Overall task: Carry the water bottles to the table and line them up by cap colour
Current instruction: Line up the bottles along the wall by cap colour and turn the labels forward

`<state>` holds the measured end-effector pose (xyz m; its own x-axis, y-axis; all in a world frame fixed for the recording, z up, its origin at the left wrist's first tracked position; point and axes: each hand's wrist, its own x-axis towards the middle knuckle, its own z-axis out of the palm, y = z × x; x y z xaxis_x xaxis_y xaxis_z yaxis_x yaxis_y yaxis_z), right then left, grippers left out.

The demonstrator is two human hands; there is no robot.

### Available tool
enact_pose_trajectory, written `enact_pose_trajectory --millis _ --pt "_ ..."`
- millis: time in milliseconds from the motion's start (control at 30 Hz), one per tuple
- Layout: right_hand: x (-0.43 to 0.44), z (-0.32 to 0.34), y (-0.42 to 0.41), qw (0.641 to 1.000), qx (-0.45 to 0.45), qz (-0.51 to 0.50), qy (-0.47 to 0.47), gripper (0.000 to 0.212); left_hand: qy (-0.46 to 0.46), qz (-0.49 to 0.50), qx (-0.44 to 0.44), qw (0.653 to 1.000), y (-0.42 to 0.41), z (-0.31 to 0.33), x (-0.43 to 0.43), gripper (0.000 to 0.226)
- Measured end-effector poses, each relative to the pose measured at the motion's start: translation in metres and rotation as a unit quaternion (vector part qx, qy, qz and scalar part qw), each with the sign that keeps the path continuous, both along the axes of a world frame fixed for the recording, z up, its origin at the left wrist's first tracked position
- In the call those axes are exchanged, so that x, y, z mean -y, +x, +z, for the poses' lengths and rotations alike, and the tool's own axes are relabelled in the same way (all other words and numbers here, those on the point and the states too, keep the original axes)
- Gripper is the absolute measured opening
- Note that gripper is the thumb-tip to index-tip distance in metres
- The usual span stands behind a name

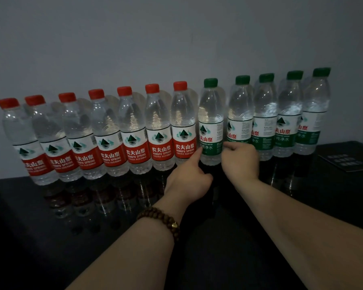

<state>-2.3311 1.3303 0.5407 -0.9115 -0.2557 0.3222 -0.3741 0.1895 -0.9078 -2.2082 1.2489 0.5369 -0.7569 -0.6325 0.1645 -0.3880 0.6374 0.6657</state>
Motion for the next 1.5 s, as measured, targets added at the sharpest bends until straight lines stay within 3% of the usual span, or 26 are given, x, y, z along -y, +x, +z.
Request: enact_pose_trajectory --millis 67,267,467,600,700,800,1133,1500 --pt "-0.0005 0.0002 0.0000 0.999 -0.014 -0.026 -0.014 0.029 -0.003 -0.010 0.000 1.000 -0.0009 0.0000 0.0025 0.096" --pt "0.0029 -0.0022 -0.0023 0.999 0.014 0.018 -0.041 0.030 0.001 -0.019 -0.001 1.000 -0.0019 -0.0022 0.0053 0.098" --pt "0.0023 -0.0032 0.0033 0.995 -0.012 0.095 -0.004 0.041 0.019 -0.022 -0.025 0.999 -0.0034 -0.0045 0.0079 0.096" --pt "0.0031 -0.0049 -0.0013 0.995 -0.001 0.095 0.038 0.036 0.024 -0.022 -0.041 0.999 -0.0031 -0.0039 0.0069 0.088" --pt "0.0027 -0.0030 -0.0001 0.998 -0.010 0.064 0.013 0.028 0.033 -0.020 -0.050 0.998 -0.0026 -0.0030 0.0067 0.089" --pt "0.0026 -0.0018 0.0007 0.999 -0.022 0.029 -0.009 0.038 0.036 -0.018 -0.055 0.998 -0.0018 -0.0024 0.0065 0.091" --pt "0.0048 -0.0055 0.0000 0.995 0.003 0.098 0.005 0.052 0.067 -0.004 -0.065 0.996 -0.0027 -0.0014 0.0080 0.086" --pt "0.0055 -0.0086 -0.0056 0.994 -0.008 0.107 0.032 0.050 0.111 -0.012 -0.087 0.990 -0.0017 0.0002 0.0069 0.083"
